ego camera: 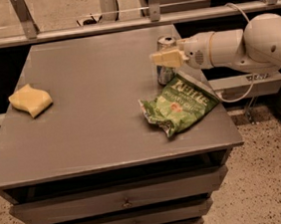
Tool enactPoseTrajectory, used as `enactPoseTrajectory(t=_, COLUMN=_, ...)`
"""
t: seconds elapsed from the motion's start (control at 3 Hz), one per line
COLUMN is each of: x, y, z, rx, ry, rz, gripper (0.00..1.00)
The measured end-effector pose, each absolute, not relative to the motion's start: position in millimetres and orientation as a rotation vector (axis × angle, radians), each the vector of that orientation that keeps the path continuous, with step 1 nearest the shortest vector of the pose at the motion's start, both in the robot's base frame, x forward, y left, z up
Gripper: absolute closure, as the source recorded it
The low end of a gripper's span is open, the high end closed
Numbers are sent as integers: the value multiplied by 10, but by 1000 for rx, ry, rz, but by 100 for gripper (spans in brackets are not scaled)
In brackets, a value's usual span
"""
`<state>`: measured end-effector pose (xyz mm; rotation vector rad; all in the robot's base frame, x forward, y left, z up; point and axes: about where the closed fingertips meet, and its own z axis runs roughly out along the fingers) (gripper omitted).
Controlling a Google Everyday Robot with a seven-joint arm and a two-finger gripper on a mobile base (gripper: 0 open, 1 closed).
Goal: Move redbull can near green jalapeno chip bag
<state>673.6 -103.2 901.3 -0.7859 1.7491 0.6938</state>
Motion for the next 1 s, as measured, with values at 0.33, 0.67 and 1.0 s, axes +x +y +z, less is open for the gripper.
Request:
enactPoseTrajectory(t=0.33, x=6693, y=-1029, z=8990, rx=-793, ry=1747, rz=704, gripper=1)
enactPoseTrajectory(t=0.67, x=6575, y=-1130, z=8951, rx=-816, ry=1719, rz=707, gripper=0)
enactPoseTrajectory(t=1.0, x=6374, y=-1571, z=8824, rx=-808, ry=1672, rz=698, gripper=0)
